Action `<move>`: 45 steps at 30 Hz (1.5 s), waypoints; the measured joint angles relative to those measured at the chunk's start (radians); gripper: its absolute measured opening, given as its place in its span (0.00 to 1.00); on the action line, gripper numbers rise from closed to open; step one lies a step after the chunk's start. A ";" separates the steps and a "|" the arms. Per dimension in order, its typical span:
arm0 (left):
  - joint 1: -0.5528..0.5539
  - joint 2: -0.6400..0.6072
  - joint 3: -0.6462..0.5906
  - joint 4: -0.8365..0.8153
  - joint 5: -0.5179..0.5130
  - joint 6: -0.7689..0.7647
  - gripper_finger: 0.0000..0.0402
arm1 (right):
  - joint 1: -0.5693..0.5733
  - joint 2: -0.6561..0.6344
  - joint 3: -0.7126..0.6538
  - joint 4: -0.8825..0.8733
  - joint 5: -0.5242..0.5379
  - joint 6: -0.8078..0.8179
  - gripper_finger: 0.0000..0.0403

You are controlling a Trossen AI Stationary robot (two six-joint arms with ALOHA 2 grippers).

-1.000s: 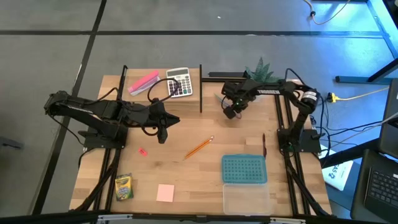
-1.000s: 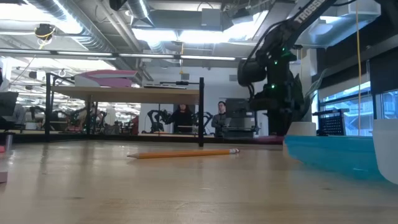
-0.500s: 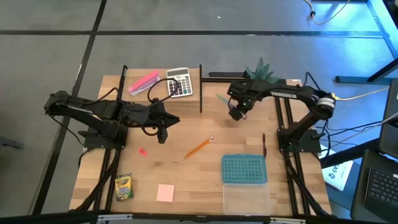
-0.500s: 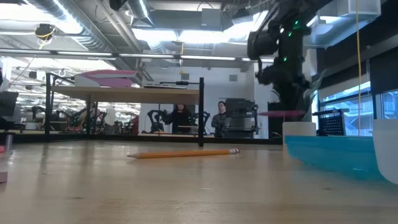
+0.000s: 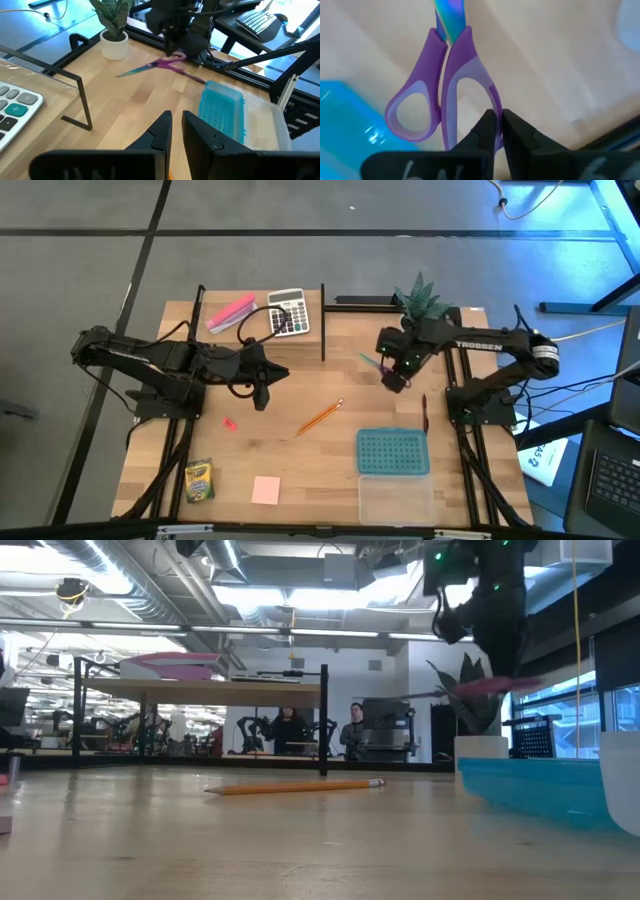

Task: Pack school essentials
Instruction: Put the violet scissors into the blue supply box

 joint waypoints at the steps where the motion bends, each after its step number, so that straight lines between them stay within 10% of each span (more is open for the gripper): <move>1: 0.000 0.000 0.000 0.000 0.000 0.000 0.09 | 0.020 -0.008 0.000 0.001 -0.014 0.004 0.06; 20: -0.006 0.000 0.000 0.000 0.037 0.162 0.09 | 0.455 -0.103 0.001 0.007 -0.058 0.114 0.07; 27: -0.006 0.034 0.000 0.016 0.252 0.276 0.09 | 0.603 -0.103 0.001 0.041 -0.058 0.250 0.07; 45: -0.120 0.322 0.000 0.408 0.315 0.284 0.09 | 0.840 -0.102 0.001 0.131 -0.035 0.371 0.08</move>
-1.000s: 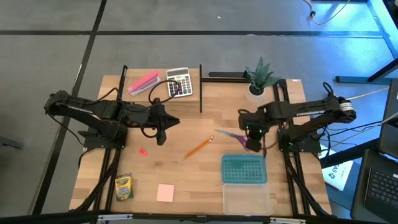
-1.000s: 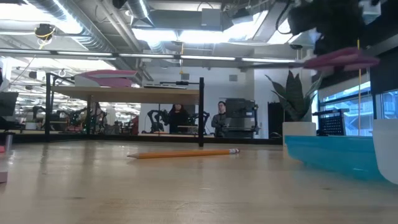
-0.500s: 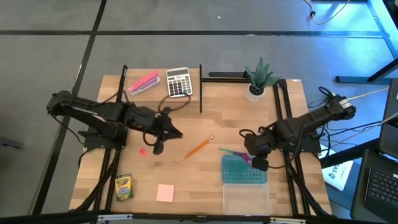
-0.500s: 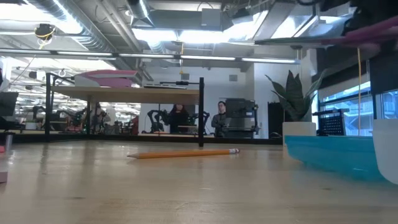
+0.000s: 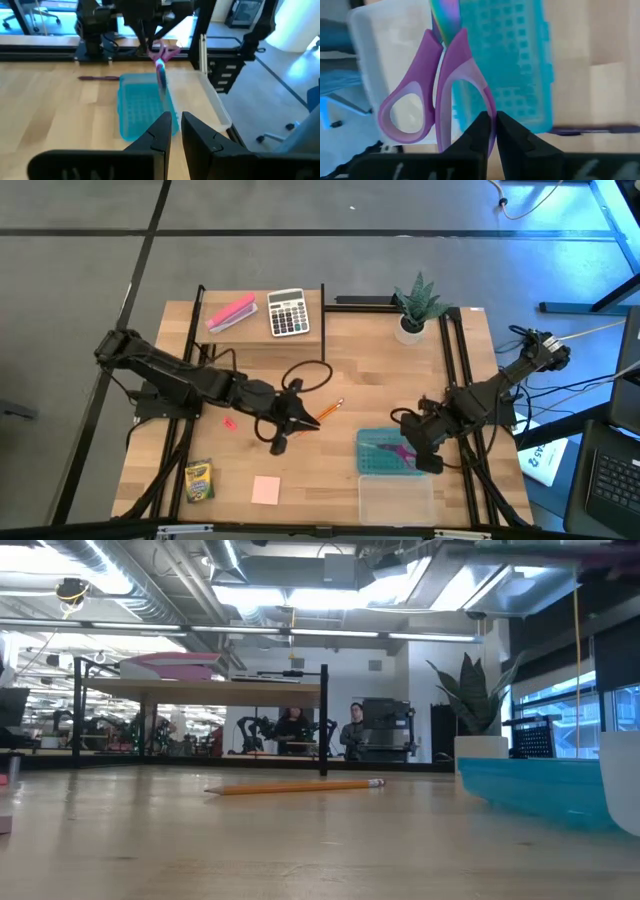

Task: Pack school essentials
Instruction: Put the violet scissors into the blue supply box

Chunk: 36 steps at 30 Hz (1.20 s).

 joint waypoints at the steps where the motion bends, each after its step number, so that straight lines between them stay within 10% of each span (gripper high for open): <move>1: -0.004 0.006 0.000 0.001 0.000 -0.005 0.09 | 0.015 0.000 0.000 0.016 0.000 0.011 0.08; 36: -0.006 0.024 0.000 0.003 0.034 0.031 0.09 | 0.281 0.373 0.000 0.278 0.004 0.313 0.08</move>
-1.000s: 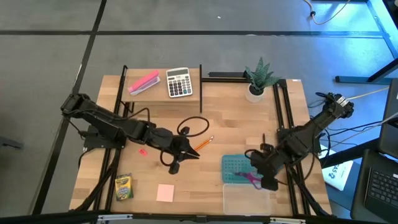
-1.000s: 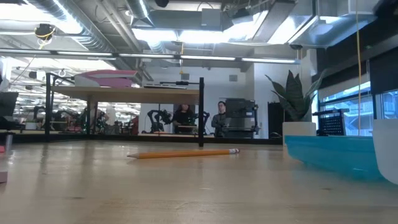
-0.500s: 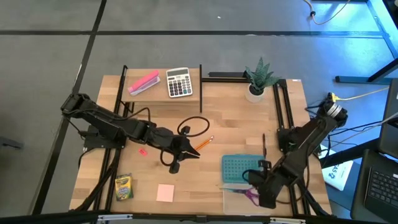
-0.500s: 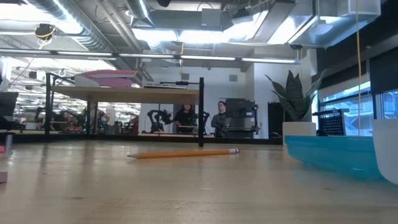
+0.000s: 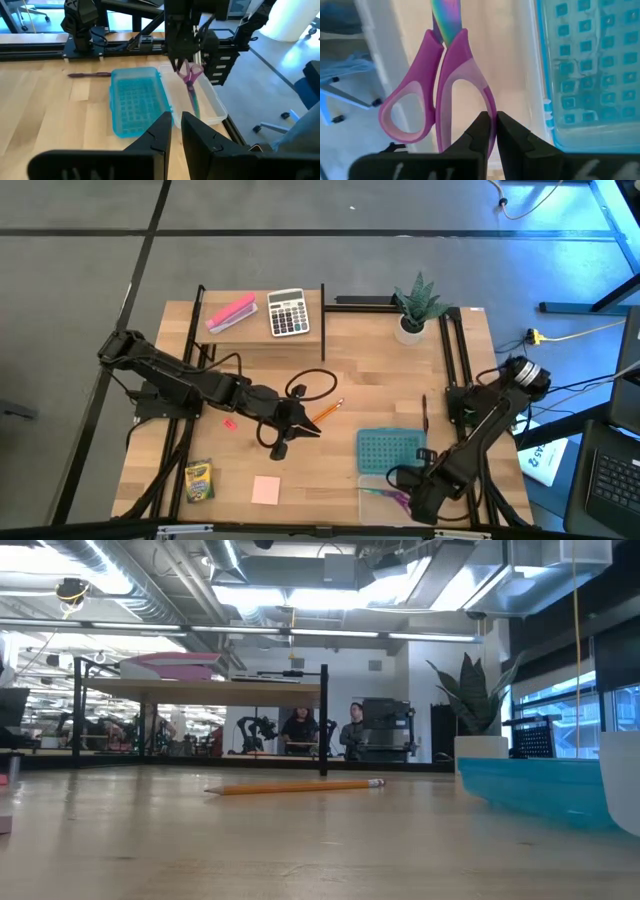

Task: Pack school essentials
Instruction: Put the violet scissors into the blue supply box

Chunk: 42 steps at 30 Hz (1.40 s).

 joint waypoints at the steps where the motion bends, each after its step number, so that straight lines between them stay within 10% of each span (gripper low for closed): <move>1: 0.000 0.000 0.000 0.000 0.000 0.000 0.09 | 0.000 0.010 0.000 0.000 0.000 0.000 0.08; 12: 0.000 0.000 0.000 0.005 0.146 0.096 0.09 | 0.006 0.030 0.000 -0.006 -0.026 0.075 0.08; 42: 0.002 0.000 0.001 0.013 0.120 0.098 0.09 | 0.035 0.029 0.000 0.003 -0.052 0.392 0.08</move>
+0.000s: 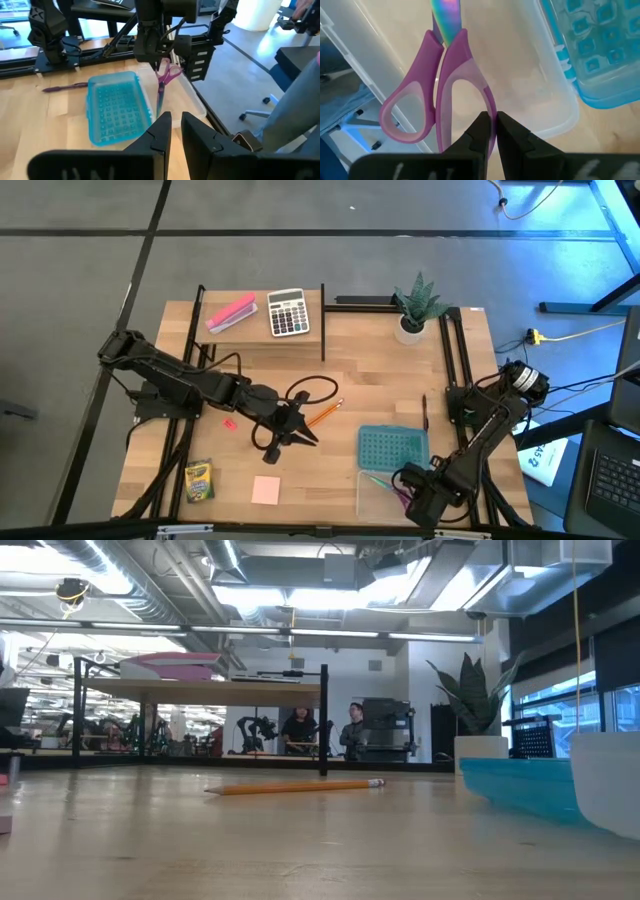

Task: Pack school essentials
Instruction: Put the violet scissors into the blue supply box, then adjust the blue supply box

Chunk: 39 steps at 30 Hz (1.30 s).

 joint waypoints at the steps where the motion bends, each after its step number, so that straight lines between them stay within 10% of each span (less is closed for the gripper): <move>1: 0.000 0.000 0.000 0.000 -0.002 0.000 0.09 | 0.000 0.000 0.000 0.000 0.000 0.000 0.08; 39: 0.000 0.000 0.000 0.000 -0.029 0.000 0.09 | -0.003 0.083 -0.001 0.044 0.011 -0.003 0.21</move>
